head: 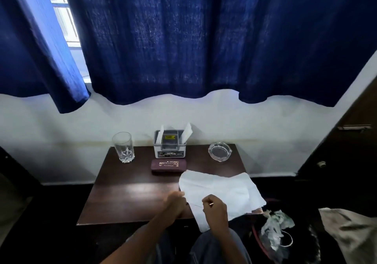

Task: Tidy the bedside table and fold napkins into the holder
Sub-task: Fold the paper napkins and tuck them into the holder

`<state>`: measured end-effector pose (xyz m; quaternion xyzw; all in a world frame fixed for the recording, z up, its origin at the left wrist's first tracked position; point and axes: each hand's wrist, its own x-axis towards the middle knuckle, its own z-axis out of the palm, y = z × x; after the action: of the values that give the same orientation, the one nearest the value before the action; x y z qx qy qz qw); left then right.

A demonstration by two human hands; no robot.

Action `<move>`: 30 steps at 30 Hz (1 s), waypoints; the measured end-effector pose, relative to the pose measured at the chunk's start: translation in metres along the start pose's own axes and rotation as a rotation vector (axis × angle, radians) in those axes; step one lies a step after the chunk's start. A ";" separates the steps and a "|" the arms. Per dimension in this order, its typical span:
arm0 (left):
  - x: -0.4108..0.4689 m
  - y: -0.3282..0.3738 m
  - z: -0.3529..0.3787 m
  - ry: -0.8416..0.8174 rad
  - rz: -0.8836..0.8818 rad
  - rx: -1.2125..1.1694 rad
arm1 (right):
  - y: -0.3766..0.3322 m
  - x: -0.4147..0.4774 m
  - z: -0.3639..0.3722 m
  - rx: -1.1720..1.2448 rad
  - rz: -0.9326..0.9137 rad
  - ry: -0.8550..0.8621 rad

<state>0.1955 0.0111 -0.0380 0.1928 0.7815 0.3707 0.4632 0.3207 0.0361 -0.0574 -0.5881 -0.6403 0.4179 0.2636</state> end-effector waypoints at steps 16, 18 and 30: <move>-0.078 0.044 -0.096 -0.467 0.098 -0.699 | -0.014 -0.043 -0.009 -0.379 -0.092 0.032; -0.089 0.050 -0.105 -0.514 0.124 -0.729 | -0.022 -0.055 -0.004 -0.443 -0.100 -0.068; -0.145 0.069 -0.158 -0.645 0.448 -0.570 | -0.134 -0.090 -0.033 0.274 -0.166 -0.204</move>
<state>0.1281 -0.1011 0.1452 0.3266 0.4047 0.5821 0.6251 0.2916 -0.0391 0.0869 -0.4464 -0.6471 0.5356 0.3084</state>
